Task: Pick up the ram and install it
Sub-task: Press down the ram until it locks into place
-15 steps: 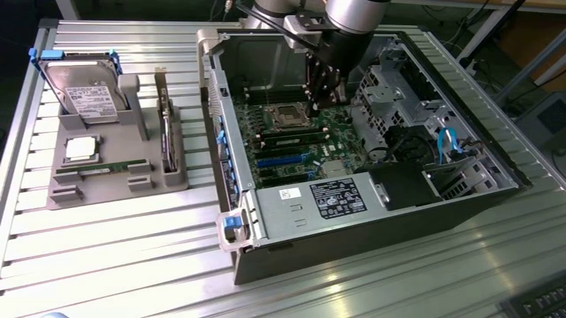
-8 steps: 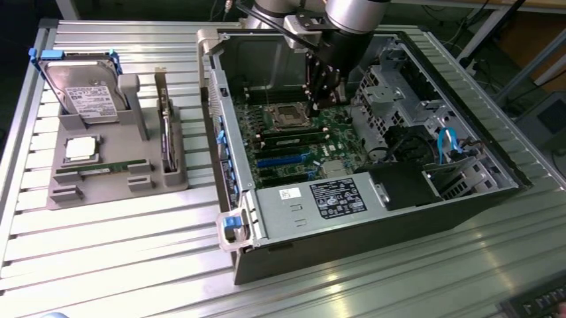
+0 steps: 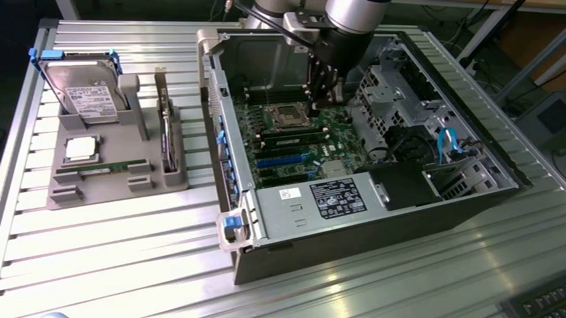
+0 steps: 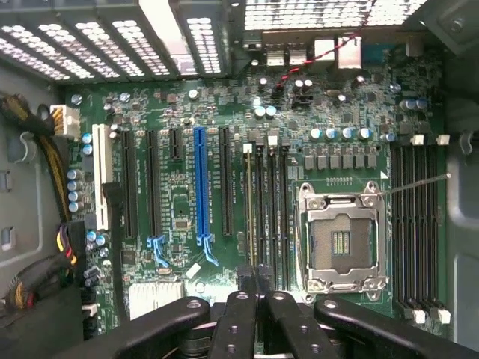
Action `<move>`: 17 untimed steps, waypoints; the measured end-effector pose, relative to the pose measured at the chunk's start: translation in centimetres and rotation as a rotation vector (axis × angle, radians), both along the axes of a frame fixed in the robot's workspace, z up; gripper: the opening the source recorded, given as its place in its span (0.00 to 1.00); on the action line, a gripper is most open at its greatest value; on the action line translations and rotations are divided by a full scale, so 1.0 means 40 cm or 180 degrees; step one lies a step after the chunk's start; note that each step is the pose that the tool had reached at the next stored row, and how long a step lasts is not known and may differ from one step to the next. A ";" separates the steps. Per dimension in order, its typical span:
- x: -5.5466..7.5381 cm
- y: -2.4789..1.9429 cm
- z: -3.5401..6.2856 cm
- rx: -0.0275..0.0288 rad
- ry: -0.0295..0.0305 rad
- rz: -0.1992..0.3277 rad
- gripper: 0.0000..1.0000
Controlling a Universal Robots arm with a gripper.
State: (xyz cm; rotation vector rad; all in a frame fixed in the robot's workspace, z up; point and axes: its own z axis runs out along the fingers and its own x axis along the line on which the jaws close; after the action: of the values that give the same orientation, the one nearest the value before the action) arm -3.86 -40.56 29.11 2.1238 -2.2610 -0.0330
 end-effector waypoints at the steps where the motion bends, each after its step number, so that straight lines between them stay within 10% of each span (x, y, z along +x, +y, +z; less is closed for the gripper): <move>1: 0.000 0.000 0.000 0.0000 0.0000 -0.0106 0.11; 17: 0.000 0.008 0.000 0.0000 0.0000 -0.0800 0.11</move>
State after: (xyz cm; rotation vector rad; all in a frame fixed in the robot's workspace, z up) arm -3.86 -40.26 29.11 1.8255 -2.5115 -0.0403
